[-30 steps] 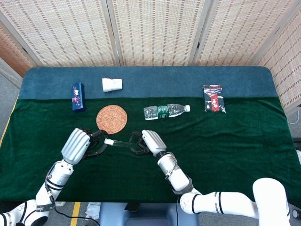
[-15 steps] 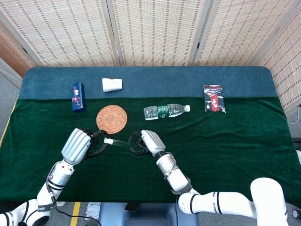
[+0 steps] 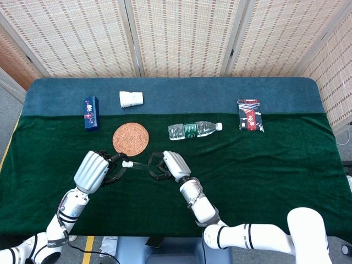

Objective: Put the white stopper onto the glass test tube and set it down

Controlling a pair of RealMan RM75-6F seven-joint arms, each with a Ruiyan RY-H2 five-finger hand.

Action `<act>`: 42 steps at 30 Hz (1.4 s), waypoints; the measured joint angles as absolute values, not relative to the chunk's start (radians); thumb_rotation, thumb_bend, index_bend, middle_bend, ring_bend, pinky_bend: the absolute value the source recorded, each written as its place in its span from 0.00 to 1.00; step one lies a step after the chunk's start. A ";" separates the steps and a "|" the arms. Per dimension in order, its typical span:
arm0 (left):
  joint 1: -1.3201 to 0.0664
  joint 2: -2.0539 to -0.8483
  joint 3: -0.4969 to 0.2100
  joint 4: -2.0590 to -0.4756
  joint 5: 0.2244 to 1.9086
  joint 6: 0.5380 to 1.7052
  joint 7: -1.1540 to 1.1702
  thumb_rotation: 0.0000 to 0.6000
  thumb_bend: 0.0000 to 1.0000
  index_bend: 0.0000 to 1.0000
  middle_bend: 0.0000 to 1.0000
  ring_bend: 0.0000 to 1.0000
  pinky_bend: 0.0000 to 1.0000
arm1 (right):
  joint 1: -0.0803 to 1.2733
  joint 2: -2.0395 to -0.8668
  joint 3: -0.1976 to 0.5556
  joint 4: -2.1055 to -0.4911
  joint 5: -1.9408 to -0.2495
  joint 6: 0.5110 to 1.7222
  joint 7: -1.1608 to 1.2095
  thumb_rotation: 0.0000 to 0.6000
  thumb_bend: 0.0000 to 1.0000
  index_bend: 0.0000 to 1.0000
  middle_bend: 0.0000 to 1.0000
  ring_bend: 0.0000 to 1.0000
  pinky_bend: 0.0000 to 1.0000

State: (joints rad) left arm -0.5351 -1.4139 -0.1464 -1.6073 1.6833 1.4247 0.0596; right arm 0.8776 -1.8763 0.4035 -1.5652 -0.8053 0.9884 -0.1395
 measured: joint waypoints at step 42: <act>-0.538 -1.350 -0.132 -1.671 1.620 1.354 0.020 1.00 0.38 0.06 0.95 0.79 0.82 | 0.889 -1.870 0.384 -1.568 -0.797 1.015 -0.226 1.00 0.49 0.90 1.00 1.00 1.00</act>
State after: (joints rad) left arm -0.5381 -1.3502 -0.1324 -1.6707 1.6199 1.3540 0.0199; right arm 0.8894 -1.8703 0.3844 -1.5675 -0.7974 1.0145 -0.2260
